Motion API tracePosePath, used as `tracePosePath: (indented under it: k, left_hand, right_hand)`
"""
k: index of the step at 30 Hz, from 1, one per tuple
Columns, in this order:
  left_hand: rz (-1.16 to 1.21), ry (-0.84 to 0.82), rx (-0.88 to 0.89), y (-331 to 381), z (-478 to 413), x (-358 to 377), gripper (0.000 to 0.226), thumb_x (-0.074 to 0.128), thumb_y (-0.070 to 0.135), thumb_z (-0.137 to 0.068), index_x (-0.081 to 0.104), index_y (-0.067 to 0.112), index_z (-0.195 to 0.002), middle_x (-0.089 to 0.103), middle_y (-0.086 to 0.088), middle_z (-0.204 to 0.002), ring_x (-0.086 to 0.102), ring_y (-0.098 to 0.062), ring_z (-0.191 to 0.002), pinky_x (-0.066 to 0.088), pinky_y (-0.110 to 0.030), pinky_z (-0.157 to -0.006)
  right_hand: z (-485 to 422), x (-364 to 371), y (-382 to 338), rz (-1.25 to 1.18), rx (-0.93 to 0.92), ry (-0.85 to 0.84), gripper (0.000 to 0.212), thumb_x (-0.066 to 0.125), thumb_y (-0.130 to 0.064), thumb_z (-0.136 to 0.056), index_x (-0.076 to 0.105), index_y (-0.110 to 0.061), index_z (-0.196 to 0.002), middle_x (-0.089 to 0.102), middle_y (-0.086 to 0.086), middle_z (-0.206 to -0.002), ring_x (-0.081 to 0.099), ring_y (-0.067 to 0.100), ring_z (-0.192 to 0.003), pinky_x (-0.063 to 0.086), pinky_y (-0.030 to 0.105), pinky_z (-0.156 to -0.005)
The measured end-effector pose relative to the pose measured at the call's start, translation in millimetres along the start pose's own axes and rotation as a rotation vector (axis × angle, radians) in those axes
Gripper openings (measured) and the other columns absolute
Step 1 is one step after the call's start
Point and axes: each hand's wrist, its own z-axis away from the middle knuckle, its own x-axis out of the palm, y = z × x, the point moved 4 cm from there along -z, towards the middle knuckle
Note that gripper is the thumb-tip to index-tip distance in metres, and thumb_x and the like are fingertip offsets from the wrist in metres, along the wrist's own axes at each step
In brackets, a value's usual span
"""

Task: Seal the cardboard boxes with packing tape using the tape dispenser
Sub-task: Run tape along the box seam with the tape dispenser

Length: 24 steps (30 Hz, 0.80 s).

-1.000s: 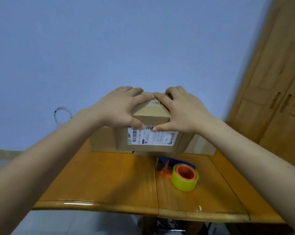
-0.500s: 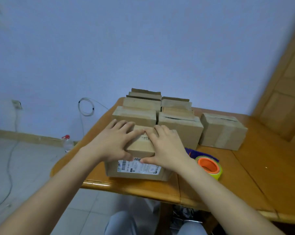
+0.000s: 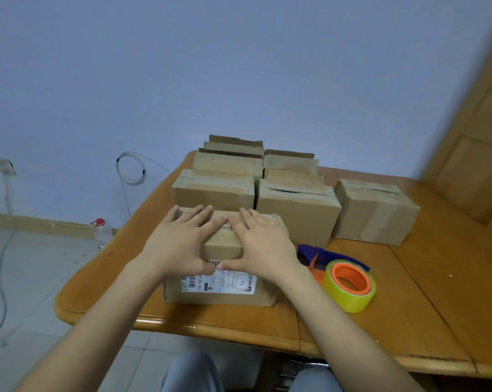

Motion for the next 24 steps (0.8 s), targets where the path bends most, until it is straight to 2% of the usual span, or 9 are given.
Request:
tracePosePath:
  k: [8, 10, 12, 13, 14, 17, 19, 22, 24]
  left_hand:
    - [0.027, -0.009, -0.007, 4, -28, -2, 0.106, 0.018, 0.075, -0.054, 0.005, 0.039, -0.152, 0.006, 0.000, -0.162, 0.006, -0.015, -0.149, 0.009, -0.039, -0.118]
    - [0.052, -0.061, -0.012, 5, -33, -3, 0.097, 0.038, 0.071, -0.065, 0.006, 0.039, -0.152, 0.001, 0.001, -0.163, 0.002, -0.014, -0.149, 0.007, -0.039, -0.118]
    - [0.059, -0.111, -0.013, 5, -35, -2, 0.092, 0.056, 0.057, -0.076, 0.007, 0.039, -0.152, -0.004, 0.002, -0.162, -0.001, -0.013, -0.149, 0.004, -0.039, -0.118]
    - [0.058, -0.126, -0.013, 4, -35, -1, 0.091, 0.058, 0.053, -0.078, 0.006, 0.039, -0.152, -0.005, 0.002, -0.162, -0.002, -0.013, -0.149, 0.002, -0.039, -0.118]
    - [0.057, -0.139, -0.014, 4, -35, 0, 0.091, 0.059, 0.052, -0.079, 0.005, 0.039, -0.152, -0.007, 0.003, -0.162, -0.004, -0.013, -0.149, 0.001, -0.039, -0.118]
    - [0.068, -0.171, -0.026, 3, -37, 2, 0.093, 0.060, 0.051, -0.079, 0.002, 0.040, -0.151, -0.009, 0.005, -0.161, -0.007, -0.012, -0.148, -0.001, -0.041, -0.119]
    - [0.074, -0.179, -0.036, 3, -39, 2, 0.093, 0.060, 0.051, -0.079, 0.002, 0.040, -0.151, -0.010, 0.006, -0.161, -0.008, -0.011, -0.148, -0.001, -0.042, -0.119]
    - [0.067, -0.170, -0.047, 4, -39, 3, 0.094, 0.060, 0.052, -0.079, 0.000, 0.040, -0.151, -0.011, 0.007, -0.161, -0.008, -0.011, -0.148, 0.000, -0.041, -0.120]
    - [0.058, -0.145, -0.047, 4, -38, 5, 0.095, 0.059, 0.054, -0.078, -0.002, 0.041, -0.151, -0.012, 0.008, -0.161, -0.007, -0.010, -0.148, 0.000, -0.041, -0.120]
  right_hand:
    - [-16, 4, 25, -0.004, -0.063, 0.067, 0.093, 0.051, -0.068, -0.083, 0.018, -0.015, -0.151, 0.019, 0.003, -0.158, 0.016, 0.015, -0.145, 0.017, 0.031, -0.114]
    - [-16, 0, 31, -0.208, -0.067, 0.088, 0.076, 0.055, -0.060, -0.086, 0.034, -0.019, -0.147, 0.035, -0.002, -0.152, 0.028, 0.010, -0.140, 0.023, 0.031, -0.114]
    - [-11, -12, 43, -0.625, -0.026, 0.208, 0.047, 0.061, -0.043, -0.089, 0.057, -0.023, -0.132, 0.055, -0.008, -0.135, 0.045, 0.001, -0.126, 0.037, 0.027, -0.107]
    - [-7, -18, 52, -0.753, 0.002, 0.289, 0.037, 0.061, -0.036, -0.090, 0.062, -0.023, -0.125, 0.060, -0.009, -0.128, 0.049, -0.002, -0.119, 0.040, 0.023, -0.103]
    - [-1, -22, 64, -0.780, 0.035, 0.362, 0.032, 0.061, -0.031, -0.091, 0.065, -0.023, -0.122, 0.063, -0.010, -0.124, 0.051, -0.003, -0.115, 0.040, 0.020, -0.101]
    - [17, -20, 100, -0.623, 0.090, 0.453, 0.030, 0.056, -0.024, -0.094, 0.064, -0.025, -0.123, 0.062, -0.012, -0.123, 0.053, 0.002, -0.115, 0.040, 0.021, -0.099]
    - [31, -9, 125, -0.434, 0.120, 0.409, 0.039, 0.053, -0.014, -0.092, 0.059, -0.025, -0.129, 0.059, -0.010, -0.129, 0.048, 0.006, -0.123, 0.037, 0.022, -0.101]
    - [52, 16, 158, -0.192, 0.180, 0.188, 0.070, 0.048, 0.007, -0.081, 0.043, -0.026, -0.142, 0.042, -0.008, -0.146, 0.033, 0.011, -0.136, 0.034, 0.029, -0.109]
    - [64, 39, 177, -0.126, 0.225, -0.006, 0.085, 0.047, 0.011, -0.078, 0.026, -0.028, -0.150, 0.025, -0.007, -0.155, 0.018, 0.012, -0.143, 0.024, 0.031, -0.116]
